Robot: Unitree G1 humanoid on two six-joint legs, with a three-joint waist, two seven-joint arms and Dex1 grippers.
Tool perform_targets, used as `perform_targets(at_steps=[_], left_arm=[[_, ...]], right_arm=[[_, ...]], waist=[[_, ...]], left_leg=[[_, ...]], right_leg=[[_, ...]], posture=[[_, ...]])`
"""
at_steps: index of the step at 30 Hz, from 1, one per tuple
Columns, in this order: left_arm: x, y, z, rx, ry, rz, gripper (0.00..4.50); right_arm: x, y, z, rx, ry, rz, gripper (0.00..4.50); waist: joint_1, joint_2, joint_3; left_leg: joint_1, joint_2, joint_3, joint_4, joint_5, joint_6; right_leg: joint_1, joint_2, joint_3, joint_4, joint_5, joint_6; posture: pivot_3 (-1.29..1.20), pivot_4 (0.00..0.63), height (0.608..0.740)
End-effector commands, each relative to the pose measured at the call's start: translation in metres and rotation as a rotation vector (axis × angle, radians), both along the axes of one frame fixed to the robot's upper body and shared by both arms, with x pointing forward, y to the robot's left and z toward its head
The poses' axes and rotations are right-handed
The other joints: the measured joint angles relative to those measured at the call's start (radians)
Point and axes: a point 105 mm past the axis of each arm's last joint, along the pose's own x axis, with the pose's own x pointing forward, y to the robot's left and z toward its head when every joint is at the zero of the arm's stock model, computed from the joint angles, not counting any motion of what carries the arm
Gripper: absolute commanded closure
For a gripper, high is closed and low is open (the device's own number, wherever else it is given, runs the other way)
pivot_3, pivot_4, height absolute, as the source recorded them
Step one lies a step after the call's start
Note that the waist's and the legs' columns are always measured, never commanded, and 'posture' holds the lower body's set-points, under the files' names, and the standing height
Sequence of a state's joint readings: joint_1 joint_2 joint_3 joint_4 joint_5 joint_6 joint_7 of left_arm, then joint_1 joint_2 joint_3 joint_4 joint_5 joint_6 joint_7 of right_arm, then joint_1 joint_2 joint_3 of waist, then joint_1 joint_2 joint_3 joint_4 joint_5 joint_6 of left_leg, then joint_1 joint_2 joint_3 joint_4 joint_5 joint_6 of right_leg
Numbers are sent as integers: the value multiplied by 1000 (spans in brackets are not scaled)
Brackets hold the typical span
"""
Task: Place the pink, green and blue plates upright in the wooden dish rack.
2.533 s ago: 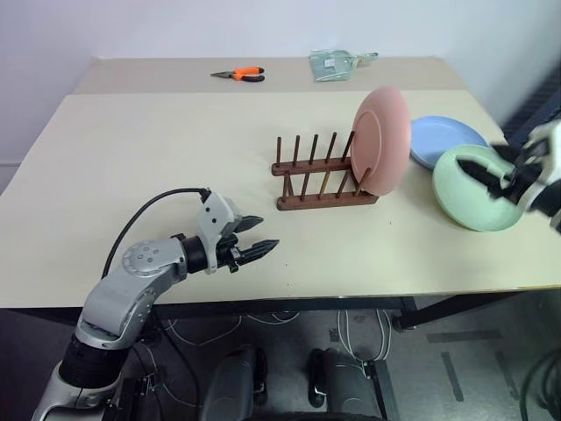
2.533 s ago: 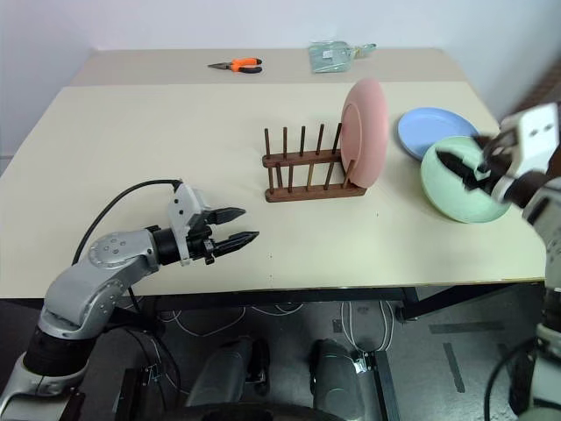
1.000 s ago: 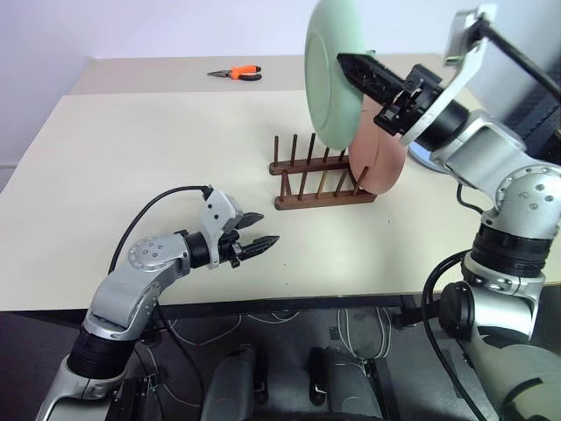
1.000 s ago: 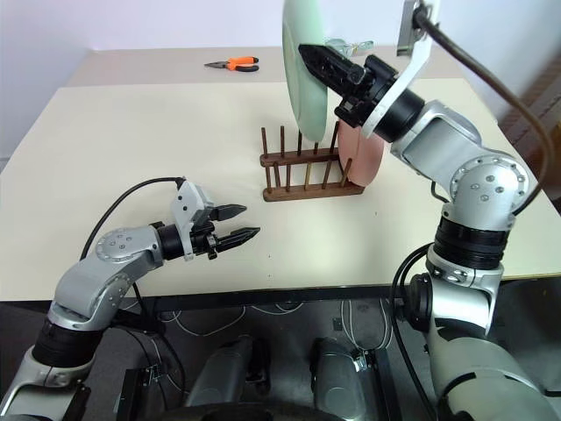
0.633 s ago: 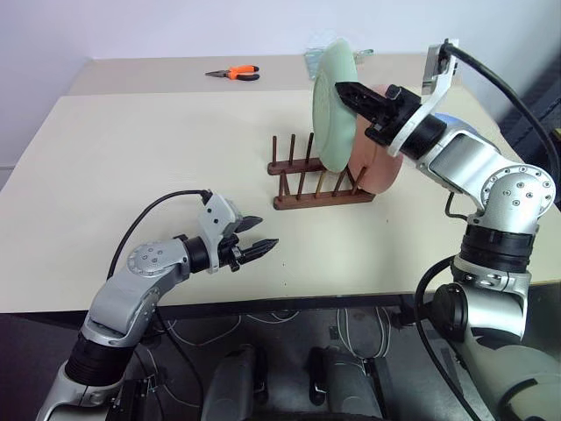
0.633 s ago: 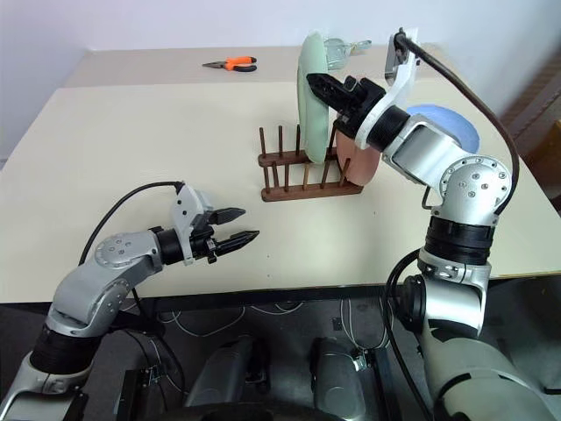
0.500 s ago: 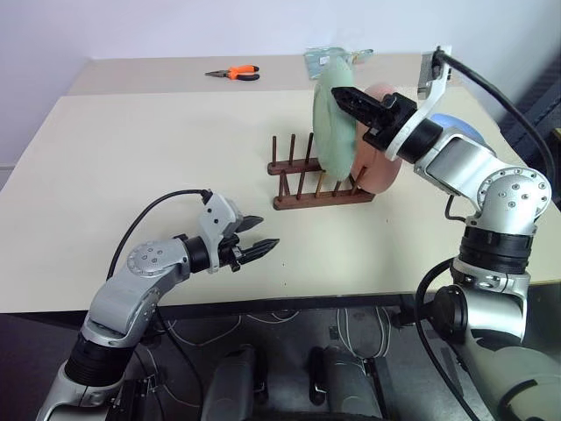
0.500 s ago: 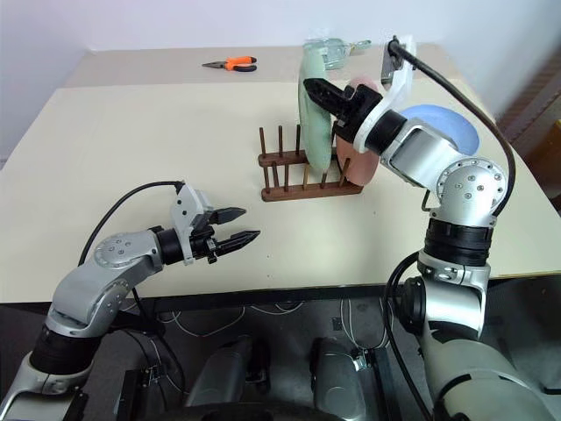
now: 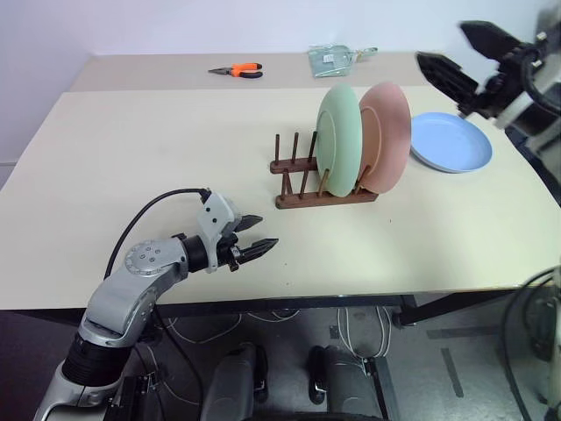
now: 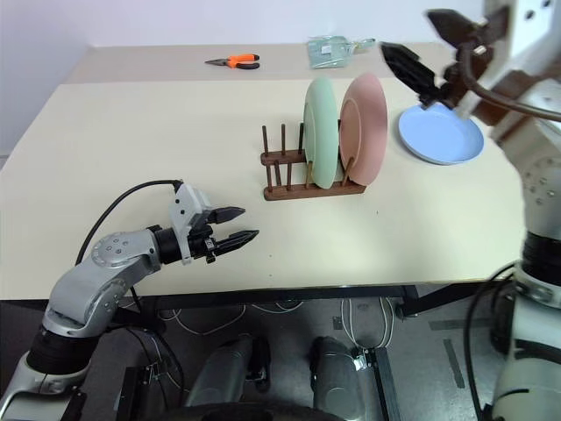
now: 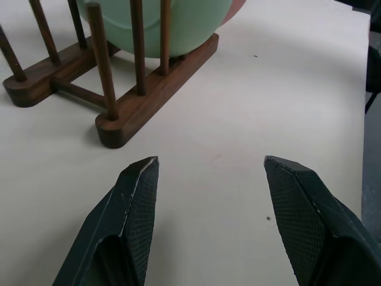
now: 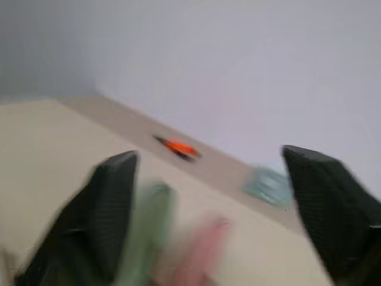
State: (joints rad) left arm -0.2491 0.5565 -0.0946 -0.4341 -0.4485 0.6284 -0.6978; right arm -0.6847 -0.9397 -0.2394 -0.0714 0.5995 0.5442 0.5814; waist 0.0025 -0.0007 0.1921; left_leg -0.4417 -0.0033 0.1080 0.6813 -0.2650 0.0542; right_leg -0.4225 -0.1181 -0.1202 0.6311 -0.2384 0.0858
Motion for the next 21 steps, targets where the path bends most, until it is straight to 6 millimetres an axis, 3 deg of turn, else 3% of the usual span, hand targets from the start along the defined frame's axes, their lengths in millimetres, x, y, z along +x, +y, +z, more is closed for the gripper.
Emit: perform_targets(at_steps=[1,6,9,13,18,21], left_arm=[[0,-5,11,-12,-40,-34,1602],[4,-6,12,-10,-44,-43,1602],[3,-7,13,-10,-44,-45,1602],[2,-4,12,-9,-41,-34,1602],[-2,-1,10,-8,-33,-15,1602],[-5,0,9,-7,-29,-7,1602]], right_arm=[[20,-26,-54,-174,116,-108,17],[58,-62,-115,-294,248,-265,17],[77,-77,-143,-345,320,-348,17],[89,-90,-158,-405,373,-459,17],[94,-95,-160,-446,397,-539,17],[94,-97,-160,-448,402,-570,882]], waist=[[3,0,0],[-10,2,1],[-19,2,1],[-19,2,1],[-16,3,1],[-18,3,1]], left_leg=[[0,0,0,0,0,0],[0,0,2,0,1,0],[0,0,2,0,1,0],[0,0,2,1,1,-1],[0,0,2,0,1,-1],[0,0,1,0,2,-2]], right_leg=[[0,0,0,0,0,0],[-2,1,1,2,0,0],[-2,2,1,1,0,0],[-1,3,1,1,0,0],[-1,3,1,1,0,0],[-1,3,1,1,0,0]], posture=[[0,150,740],[0,150,740],[0,150,740],[0,150,740],[0,150,740],[0,150,740]])
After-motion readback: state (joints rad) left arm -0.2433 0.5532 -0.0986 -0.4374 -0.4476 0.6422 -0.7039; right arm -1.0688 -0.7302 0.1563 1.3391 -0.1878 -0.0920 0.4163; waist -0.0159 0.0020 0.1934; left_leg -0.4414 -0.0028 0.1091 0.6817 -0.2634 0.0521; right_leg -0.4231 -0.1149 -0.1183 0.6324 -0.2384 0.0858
